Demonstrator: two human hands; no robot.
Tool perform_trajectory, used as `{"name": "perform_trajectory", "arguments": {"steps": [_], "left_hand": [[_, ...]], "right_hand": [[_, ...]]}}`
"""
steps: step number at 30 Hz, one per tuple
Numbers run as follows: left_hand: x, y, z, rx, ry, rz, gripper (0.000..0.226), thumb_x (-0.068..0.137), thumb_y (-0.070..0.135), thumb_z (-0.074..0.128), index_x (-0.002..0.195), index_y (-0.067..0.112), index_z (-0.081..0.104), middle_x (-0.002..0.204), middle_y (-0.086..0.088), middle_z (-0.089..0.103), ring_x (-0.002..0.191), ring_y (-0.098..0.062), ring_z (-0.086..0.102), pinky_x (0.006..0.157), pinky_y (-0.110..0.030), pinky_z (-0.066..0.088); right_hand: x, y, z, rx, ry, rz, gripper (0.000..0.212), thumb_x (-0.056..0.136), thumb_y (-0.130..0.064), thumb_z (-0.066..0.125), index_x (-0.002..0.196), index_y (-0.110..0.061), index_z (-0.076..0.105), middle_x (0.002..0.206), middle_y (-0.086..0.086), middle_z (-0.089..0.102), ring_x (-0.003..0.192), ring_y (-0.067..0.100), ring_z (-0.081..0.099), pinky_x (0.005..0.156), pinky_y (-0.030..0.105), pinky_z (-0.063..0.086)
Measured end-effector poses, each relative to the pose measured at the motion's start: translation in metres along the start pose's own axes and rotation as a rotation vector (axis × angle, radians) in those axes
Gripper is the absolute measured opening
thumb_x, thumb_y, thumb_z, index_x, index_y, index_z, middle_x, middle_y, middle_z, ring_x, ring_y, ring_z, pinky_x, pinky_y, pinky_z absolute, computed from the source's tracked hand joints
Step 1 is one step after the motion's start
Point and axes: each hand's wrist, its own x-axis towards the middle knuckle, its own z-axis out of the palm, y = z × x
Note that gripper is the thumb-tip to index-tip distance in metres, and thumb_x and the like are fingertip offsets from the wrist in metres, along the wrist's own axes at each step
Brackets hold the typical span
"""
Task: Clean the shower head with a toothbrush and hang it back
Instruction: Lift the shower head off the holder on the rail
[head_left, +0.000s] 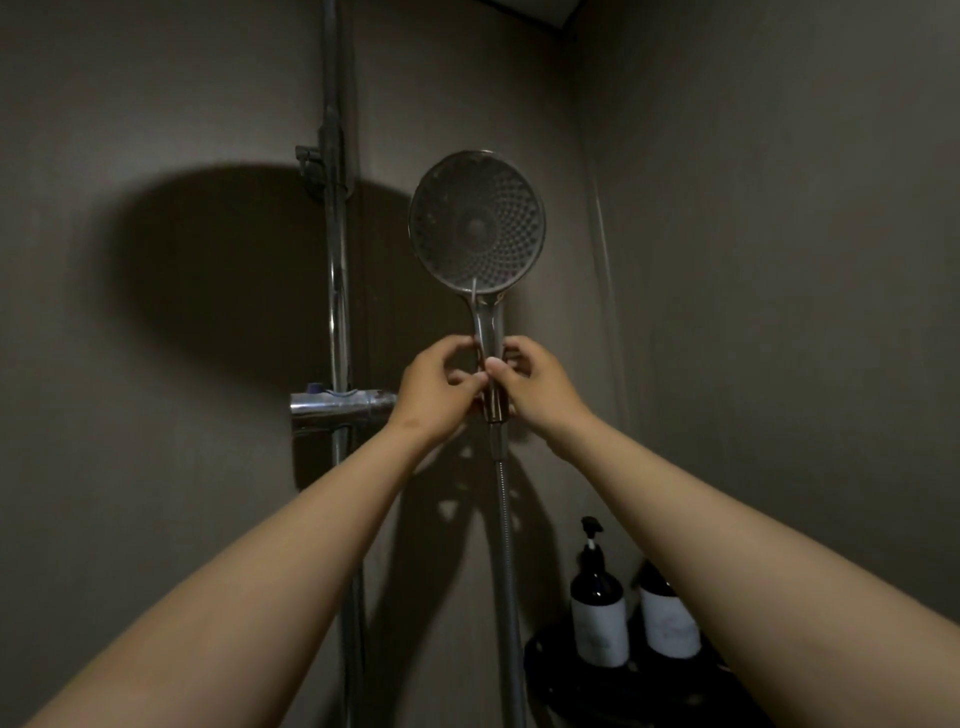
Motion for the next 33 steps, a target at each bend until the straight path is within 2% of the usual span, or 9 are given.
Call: {"name": "perform_trajectory", "arguments": {"steps": [2, 5, 9, 12, 15, 20, 24, 29, 33], "left_hand": [[-0.01, -0.001, 0.007, -0.009, -0.034, 0.007, 0.04, 0.086, 0.0, 0.061, 0.124, 0.014, 0.056, 0.079, -0.005, 0.066, 0.066, -0.006, 0.063, 0.067, -0.024, 0.058], [-0.03, 0.0, 0.023, -0.055, -0.097, -0.012, 0.039, 0.086, -0.001, 0.06, 0.122, 0.014, 0.056, 0.077, -0.017, 0.064, 0.072, -0.021, 0.063, 0.075, -0.038, 0.06], [-0.061, 0.002, 0.048, -0.159, -0.18, -0.066, 0.036, 0.087, -0.002, 0.059, 0.117, 0.017, 0.056, 0.075, -0.023, 0.063, 0.074, -0.026, 0.063, 0.078, -0.047, 0.058], [-0.091, 0.013, 0.063, -0.22, -0.232, -0.106, 0.038, 0.088, 0.0, 0.059, 0.122, 0.015, 0.053, 0.078, -0.021, 0.067, 0.073, -0.021, 0.067, 0.073, -0.036, 0.06], [-0.123, 0.028, 0.075, -0.273, -0.289, -0.117, 0.036, 0.088, 0.0, 0.059, 0.119, 0.019, 0.055, 0.084, -0.029, 0.068, 0.079, -0.03, 0.068, 0.078, -0.043, 0.059], [-0.185, 0.064, 0.091, -0.307, -0.36, -0.095, 0.038, 0.087, -0.001, 0.06, 0.123, 0.013, 0.057, 0.083, -0.021, 0.069, 0.082, -0.028, 0.07, 0.069, -0.029, 0.06], [-0.24, 0.09, 0.099, -0.309, -0.386, -0.091, 0.038, 0.086, 0.001, 0.063, 0.119, 0.02, 0.059, 0.088, -0.015, 0.072, 0.085, -0.029, 0.071, 0.077, -0.039, 0.059], [-0.303, 0.119, 0.099, -0.375, -0.466, -0.147, 0.036, 0.087, 0.0, 0.061, 0.118, 0.018, 0.056, 0.077, -0.002, 0.068, 0.07, -0.006, 0.067, 0.064, -0.022, 0.057], [-0.343, 0.14, 0.092, -0.399, -0.495, -0.149, 0.037, 0.087, 0.0, 0.062, 0.12, 0.016, 0.058, 0.089, -0.006, 0.068, 0.075, -0.008, 0.067, 0.06, -0.016, 0.055]], "right_hand": [[-0.013, 0.004, -0.007, -0.028, 0.024, 0.026, 0.023, 0.094, -0.013, 0.053, 0.116, -0.007, 0.056, 0.102, 0.011, 0.06, 0.1, 0.029, 0.06, 0.083, 0.037, 0.051], [-0.038, 0.009, -0.021, -0.046, 0.056, 0.086, 0.026, 0.095, -0.013, 0.052, 0.12, -0.007, 0.053, 0.099, 0.01, 0.057, 0.086, 0.018, 0.059, 0.068, 0.025, 0.049], [-0.076, 0.014, -0.045, -0.1, 0.084, 0.139, 0.028, 0.094, -0.013, 0.054, 0.12, -0.004, 0.054, 0.101, 0.014, 0.059, 0.096, 0.027, 0.061, 0.079, 0.039, 0.053], [-0.107, 0.012, -0.067, -0.152, 0.084, 0.161, 0.024, 0.093, -0.015, 0.055, 0.116, -0.007, 0.056, 0.098, 0.009, 0.061, 0.092, 0.02, 0.06, 0.065, 0.022, 0.05], [-0.144, 0.004, -0.089, -0.149, 0.093, 0.18, 0.012, 0.093, -0.012, 0.054, 0.104, -0.016, 0.056, 0.087, 0.003, 0.06, 0.077, 0.01, 0.057, 0.052, 0.009, 0.043], [-0.213, -0.013, -0.122, -0.115, 0.137, 0.264, 0.01, 0.093, -0.015, 0.055, 0.096, -0.024, 0.057, 0.098, 0.008, 0.062, 0.091, 0.018, 0.061, 0.075, 0.033, 0.054], [-0.274, -0.037, -0.143, -0.105, 0.175, 0.344, 0.027, 0.093, -0.016, 0.056, 0.119, -0.009, 0.055, 0.106, 0.014, 0.062, 0.094, 0.02, 0.06, 0.07, 0.029, 0.053], [-0.345, -0.07, -0.157, -0.127, 0.193, 0.418, 0.02, 0.093, -0.016, 0.057, 0.111, -0.019, 0.051, 0.105, 0.009, 0.06, 0.097, 0.021, 0.059, 0.085, 0.038, 0.051], [-0.39, -0.099, -0.159, -0.138, 0.235, 0.481, 0.027, 0.094, -0.014, 0.055, 0.12, -0.01, 0.052, 0.103, 0.01, 0.06, 0.086, 0.016, 0.06, 0.067, 0.023, 0.053]]}}
